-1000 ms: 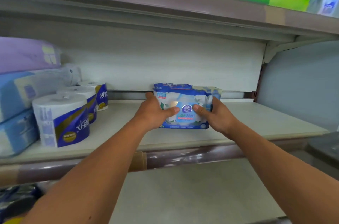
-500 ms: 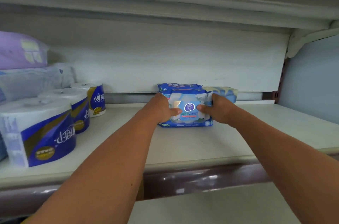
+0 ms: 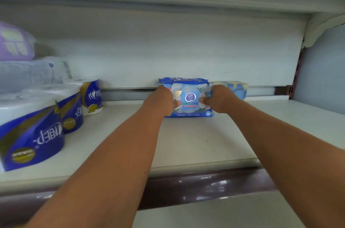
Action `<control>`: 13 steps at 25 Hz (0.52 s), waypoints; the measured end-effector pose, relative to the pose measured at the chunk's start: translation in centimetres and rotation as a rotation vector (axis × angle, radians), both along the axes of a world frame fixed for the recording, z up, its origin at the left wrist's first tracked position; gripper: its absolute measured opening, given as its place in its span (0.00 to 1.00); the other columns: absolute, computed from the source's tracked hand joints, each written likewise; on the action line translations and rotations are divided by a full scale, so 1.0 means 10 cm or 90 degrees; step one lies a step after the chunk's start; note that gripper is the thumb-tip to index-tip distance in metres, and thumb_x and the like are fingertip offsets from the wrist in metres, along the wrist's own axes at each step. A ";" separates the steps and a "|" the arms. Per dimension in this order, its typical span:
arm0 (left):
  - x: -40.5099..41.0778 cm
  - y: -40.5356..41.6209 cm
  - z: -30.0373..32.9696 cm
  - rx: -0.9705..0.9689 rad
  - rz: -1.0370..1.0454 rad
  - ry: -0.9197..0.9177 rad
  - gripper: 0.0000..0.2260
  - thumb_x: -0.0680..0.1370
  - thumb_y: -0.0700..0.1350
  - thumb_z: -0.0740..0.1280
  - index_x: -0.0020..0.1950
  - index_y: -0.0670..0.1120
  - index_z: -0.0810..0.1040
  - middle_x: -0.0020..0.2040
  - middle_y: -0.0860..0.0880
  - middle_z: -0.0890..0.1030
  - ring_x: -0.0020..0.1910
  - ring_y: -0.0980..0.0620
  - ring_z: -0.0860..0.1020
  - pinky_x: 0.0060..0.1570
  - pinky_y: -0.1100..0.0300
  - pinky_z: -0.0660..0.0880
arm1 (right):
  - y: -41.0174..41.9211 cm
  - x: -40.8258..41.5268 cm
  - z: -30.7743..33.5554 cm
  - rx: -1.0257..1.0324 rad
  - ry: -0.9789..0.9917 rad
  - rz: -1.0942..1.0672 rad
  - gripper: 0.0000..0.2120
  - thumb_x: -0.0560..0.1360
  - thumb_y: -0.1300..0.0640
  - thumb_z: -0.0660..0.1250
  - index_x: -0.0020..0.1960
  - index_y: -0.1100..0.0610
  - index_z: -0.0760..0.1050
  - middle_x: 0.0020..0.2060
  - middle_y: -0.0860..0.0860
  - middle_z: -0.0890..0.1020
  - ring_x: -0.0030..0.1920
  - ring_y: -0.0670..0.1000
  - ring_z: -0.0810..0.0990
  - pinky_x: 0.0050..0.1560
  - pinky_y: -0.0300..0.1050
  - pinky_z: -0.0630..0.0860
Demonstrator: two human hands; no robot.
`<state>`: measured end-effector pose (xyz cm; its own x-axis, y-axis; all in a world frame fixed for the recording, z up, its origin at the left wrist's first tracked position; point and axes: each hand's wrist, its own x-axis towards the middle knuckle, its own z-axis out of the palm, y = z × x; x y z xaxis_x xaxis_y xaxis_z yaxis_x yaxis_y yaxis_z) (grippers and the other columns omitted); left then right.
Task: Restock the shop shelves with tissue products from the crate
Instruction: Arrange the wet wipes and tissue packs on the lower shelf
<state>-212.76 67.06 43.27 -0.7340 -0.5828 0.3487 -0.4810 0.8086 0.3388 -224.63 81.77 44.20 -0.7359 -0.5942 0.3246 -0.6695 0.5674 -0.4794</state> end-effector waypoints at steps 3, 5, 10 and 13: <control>-0.01 -0.01 -0.05 0.050 0.008 0.021 0.31 0.75 0.58 0.67 0.68 0.38 0.63 0.59 0.44 0.77 0.57 0.42 0.77 0.56 0.51 0.74 | 0.01 0.11 0.04 0.074 0.037 -0.045 0.15 0.79 0.51 0.63 0.38 0.59 0.66 0.31 0.50 0.68 0.36 0.52 0.72 0.32 0.39 0.66; 0.00 -0.01 -0.06 0.074 0.013 0.023 0.31 0.74 0.58 0.67 0.68 0.39 0.63 0.59 0.45 0.77 0.57 0.43 0.77 0.57 0.49 0.74 | 0.00 0.16 0.06 0.117 0.043 -0.058 0.18 0.80 0.50 0.61 0.36 0.58 0.65 0.32 0.52 0.69 0.42 0.55 0.72 0.41 0.45 0.69; 0.02 0.13 -0.01 0.062 0.029 -0.048 0.35 0.75 0.61 0.63 0.75 0.41 0.62 0.72 0.39 0.66 0.63 0.42 0.74 0.61 0.49 0.73 | 0.04 0.33 0.13 0.146 0.018 -0.060 0.19 0.79 0.50 0.61 0.33 0.56 0.62 0.33 0.52 0.68 0.44 0.55 0.71 0.44 0.45 0.67; 0.14 0.20 0.01 0.101 0.085 -0.004 0.46 0.75 0.62 0.65 0.77 0.36 0.45 0.74 0.37 0.59 0.70 0.40 0.66 0.65 0.48 0.68 | 0.15 0.48 0.20 0.083 0.011 -0.060 0.15 0.79 0.49 0.62 0.39 0.59 0.67 0.40 0.55 0.74 0.44 0.55 0.72 0.44 0.44 0.67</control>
<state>-211.32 69.11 43.41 -0.6487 -0.7220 0.2406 -0.5828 0.6746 0.4530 -219.86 83.26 46.19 -0.7855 -0.5605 0.2625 -0.6178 0.6852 -0.3856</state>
